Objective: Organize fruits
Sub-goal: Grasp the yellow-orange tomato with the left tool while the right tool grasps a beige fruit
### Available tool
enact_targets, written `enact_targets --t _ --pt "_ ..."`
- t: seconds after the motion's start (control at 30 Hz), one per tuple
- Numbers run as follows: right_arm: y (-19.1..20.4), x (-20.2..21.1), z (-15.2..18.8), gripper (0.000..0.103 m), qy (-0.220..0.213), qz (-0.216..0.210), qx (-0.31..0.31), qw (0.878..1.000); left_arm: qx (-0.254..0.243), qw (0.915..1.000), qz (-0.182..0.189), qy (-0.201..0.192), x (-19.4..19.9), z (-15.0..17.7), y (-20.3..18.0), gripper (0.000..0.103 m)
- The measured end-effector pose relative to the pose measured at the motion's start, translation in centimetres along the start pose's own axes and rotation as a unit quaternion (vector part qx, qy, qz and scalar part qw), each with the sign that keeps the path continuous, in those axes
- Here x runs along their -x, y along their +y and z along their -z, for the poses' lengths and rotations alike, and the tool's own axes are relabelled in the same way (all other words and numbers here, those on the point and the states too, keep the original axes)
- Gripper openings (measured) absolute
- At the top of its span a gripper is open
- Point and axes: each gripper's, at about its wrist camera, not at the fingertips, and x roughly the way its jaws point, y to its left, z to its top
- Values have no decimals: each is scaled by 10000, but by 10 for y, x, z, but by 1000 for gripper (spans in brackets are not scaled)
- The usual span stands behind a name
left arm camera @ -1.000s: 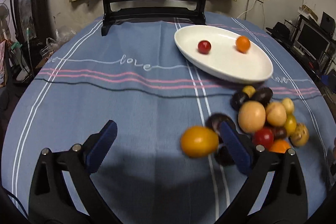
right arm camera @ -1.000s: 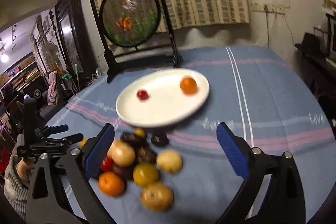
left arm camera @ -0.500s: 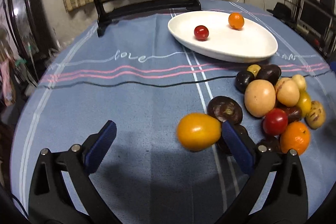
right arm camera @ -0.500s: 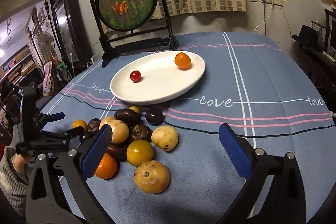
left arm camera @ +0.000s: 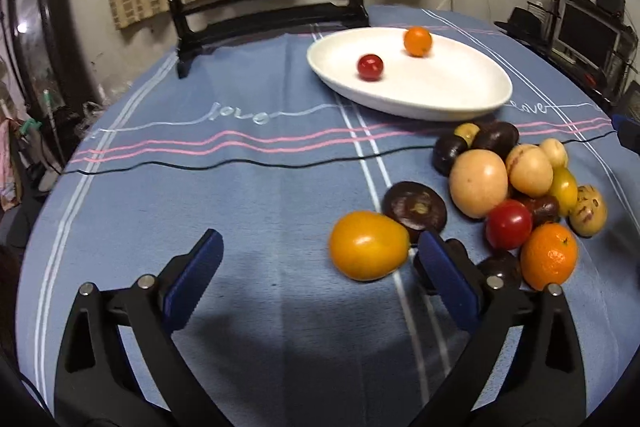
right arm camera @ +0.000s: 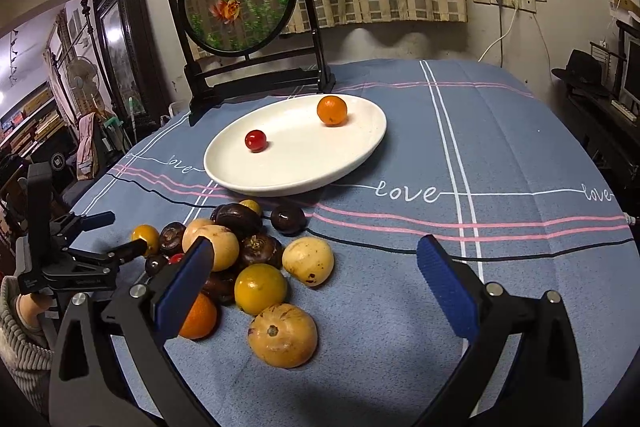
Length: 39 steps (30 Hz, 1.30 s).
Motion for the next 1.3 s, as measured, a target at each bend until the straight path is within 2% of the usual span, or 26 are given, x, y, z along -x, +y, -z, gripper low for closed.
enact_targets --t 0.03,0.13,0.2,0.4,0.5,0.7,0.77,0.87,0.93,1.0,1.07,1.23,1.27,1.3 --pt "0 0 0 102 5 4 -1 10000 6 10000 94 32 -2 0 -1 80" --pt "0 -1 0 102 7 14 7 10000 -19 9993 357 139 -8 -1 -3 65" --pt "0 -1 0 102 9 12 5 10000 -42 9990 438 107 -7 -1 -5 62" --pt "1 -3 2 102 71 -1 56 10000 76 9978 628 200 -11 -1 -2 62" --pt "1 -5 3 102 113 0 61 9999 164 9953 913 274 -9 0 -1 44" --pt "-5 -7 3 102 165 -20 -68 9998 298 9951 907 254 -7 0 2 44" --pt "-5 -7 3 102 192 -68 -55 9998 462 9969 631 38 1 -2 12 44" --pt "-6 -11 3 101 341 -165 -91 9992 726 9970 274 -68 5 -2 27 44" --pt "-6 -14 4 97 466 -222 -106 9986 854 9959 280 -25 3 -2 32 44" --pt "-5 -14 6 81 578 -407 -57 9975 822 9962 293 25 2 -2 30 44" --pt "1 -11 10 78 635 -457 126 9969 723 9969 296 32 1 -2 26 44" --pt "30 -19 37 78 1055 -226 939 9897 716 9968 351 49 1 -2 26 44" --pt "34 -23 38 75 1114 -206 1044 9881 708 9968 364 60 1 -2 25 44" --pt "34 -24 38 65 1110 -191 1049 9881 693 9969 373 63 1 -1 25 44"
